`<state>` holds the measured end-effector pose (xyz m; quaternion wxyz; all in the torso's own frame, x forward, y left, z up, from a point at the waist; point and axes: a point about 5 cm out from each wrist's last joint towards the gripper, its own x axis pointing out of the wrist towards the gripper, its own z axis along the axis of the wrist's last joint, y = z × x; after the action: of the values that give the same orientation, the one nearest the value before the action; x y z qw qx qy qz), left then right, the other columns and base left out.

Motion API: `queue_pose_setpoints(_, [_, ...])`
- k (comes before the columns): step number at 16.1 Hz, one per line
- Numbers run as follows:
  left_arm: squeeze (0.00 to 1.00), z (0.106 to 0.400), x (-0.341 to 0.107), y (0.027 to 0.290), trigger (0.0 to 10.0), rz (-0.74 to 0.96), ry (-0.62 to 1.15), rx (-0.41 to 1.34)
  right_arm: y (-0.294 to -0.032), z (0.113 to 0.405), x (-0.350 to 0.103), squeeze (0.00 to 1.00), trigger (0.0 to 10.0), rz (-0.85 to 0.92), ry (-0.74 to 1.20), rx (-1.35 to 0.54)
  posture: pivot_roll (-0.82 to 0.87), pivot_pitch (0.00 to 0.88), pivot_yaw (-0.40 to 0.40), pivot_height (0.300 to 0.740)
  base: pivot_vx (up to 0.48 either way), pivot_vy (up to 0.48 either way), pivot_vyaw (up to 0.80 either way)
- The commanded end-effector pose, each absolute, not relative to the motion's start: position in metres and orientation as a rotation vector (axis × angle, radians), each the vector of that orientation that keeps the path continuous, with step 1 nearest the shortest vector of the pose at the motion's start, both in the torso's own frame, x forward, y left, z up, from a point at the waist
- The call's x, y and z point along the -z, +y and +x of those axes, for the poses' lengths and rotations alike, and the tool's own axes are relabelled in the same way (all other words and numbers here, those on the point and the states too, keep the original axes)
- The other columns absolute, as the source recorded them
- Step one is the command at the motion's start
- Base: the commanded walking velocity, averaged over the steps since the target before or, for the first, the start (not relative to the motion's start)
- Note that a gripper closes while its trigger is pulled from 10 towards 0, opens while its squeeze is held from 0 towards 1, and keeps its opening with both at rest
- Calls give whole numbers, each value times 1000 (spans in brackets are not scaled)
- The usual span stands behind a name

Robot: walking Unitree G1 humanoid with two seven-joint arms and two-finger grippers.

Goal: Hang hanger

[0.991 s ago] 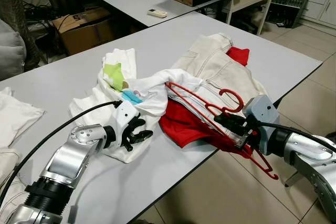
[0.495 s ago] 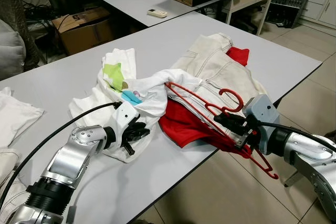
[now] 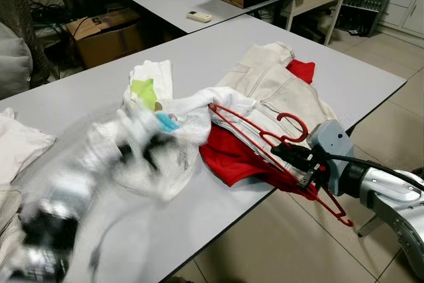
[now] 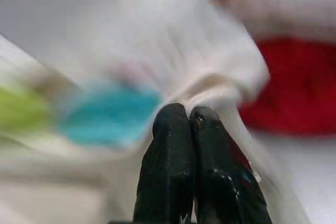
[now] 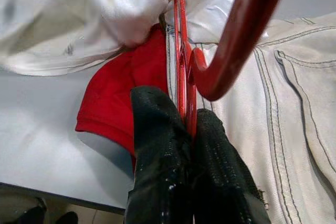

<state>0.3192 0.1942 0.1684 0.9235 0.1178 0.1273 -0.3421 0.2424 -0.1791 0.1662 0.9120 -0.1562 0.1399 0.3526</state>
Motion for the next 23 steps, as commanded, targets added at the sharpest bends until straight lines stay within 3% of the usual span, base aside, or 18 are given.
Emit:
queue_pose_setpoints(1, [0,324,-194,203,0,211,164,674,-180,243,-166,0,10000,-326,286,-723,-194,0,82,719,0,0,0])
queue_pose_setpoints(5, [0,342,-234,217,0,184,13,550,-180,239,-168,0,10000,-344,288,-762,-191,0,90,719,0,0,0])
queue_pose_setpoints(9, [0,355,-244,240,0,195,-23,320,-202,200,-203,0,10000,-262,341,-996,-195,0,101,719,0,0,0])
queue_pose_setpoints(13, [0,352,-238,227,0,226,4,435,-222,194,-237,0,10000,-173,219,-1017,-198,0,100,719,0,0,0])
queue_pose_setpoints(16, [0,345,-228,213,0,295,50,575,-224,204,-226,0,10000,-142,242,-932,-197,0,98,719,0,0,0])
queue_pose_setpoints(20, [0,333,-230,193,0,314,49,671,-204,217,-199,0,10000,-48,275,-940,-177,0,84,719,0,0,0])
queue_pose_setpoints(23, [0,329,-229,190,0,348,65,647,-189,220,-191,0,10000,-5,282,-992,-165,0,73,719,0,0,0])
